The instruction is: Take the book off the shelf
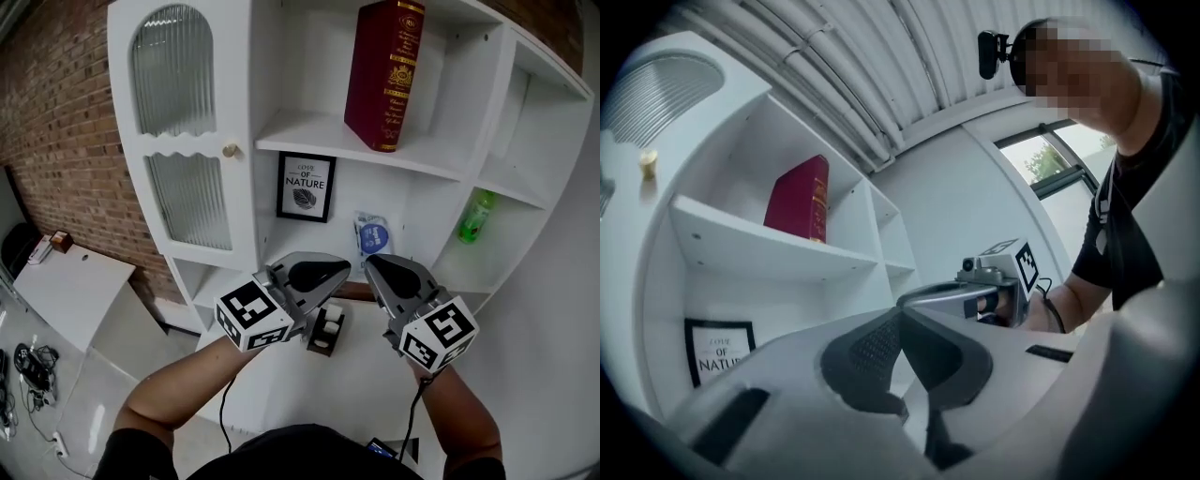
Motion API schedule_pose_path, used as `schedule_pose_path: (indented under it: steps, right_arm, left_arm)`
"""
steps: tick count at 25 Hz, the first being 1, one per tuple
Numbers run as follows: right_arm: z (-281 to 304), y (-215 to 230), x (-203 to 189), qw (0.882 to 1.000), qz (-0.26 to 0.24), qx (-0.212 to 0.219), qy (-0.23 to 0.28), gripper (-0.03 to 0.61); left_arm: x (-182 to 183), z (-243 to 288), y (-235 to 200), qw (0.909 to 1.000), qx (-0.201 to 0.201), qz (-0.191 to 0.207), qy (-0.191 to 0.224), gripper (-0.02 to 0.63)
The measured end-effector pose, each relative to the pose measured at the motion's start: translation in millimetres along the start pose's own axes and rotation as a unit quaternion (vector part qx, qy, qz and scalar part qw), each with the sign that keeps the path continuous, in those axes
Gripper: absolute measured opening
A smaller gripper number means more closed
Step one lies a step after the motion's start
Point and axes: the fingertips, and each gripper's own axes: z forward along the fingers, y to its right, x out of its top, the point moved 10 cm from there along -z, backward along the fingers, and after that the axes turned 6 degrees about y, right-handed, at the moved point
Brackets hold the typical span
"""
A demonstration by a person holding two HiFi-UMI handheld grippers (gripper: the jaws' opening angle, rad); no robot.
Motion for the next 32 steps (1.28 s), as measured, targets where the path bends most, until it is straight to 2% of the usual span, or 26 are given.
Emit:
schedule_pose_path:
  steps: [7,11,15,17,20,22,27,29,32]
  right_arm:
    - [19,17,72,0.998,-0.054,-0.01,0.029,0.019]
    - [24,21,115,0.996,-0.076,-0.029,0.045,0.02]
    - [35,34,149,0.987,-0.138,-0.062,0.055,0.021]
    - [42,46,159,0.985,-0.149,-0.078,0.048,0.021]
    - [53,65,172,0.986,-0.133,-0.091,0.037,0.04]
    - [61,76,178,0.988,-0.113,-0.098,0.032,0.079]
    - [81,101,187,0.991,-0.065,-0.112,0.02,0.166]
    - [89,110,189,0.992,-0.041,-0.115,0.014,0.221]
    - [98,124,192,0.991,-0.02,-0.129,0.004,0.266]
  left_arm:
    - [61,18,-25,0.9982,-0.022,0.056,0.006,0.006]
    - [97,28,-34,0.9968,-0.035,0.07,0.016,0.006]
    - [131,34,-46,0.9946,-0.041,0.09,0.031,0.006]
    - [145,38,-53,0.9937,-0.037,0.102,0.029,0.006]
    - [165,48,-60,0.9902,-0.033,0.134,0.018,0.006]
    - [176,54,-62,0.9883,-0.034,0.148,0.014,0.006]
    - [196,67,-59,0.9866,-0.039,0.157,0.019,0.006]
    - [199,70,-60,0.9871,-0.04,0.154,0.016,0.006]
    - [200,76,-66,0.9887,-0.037,0.145,0.012,0.006]
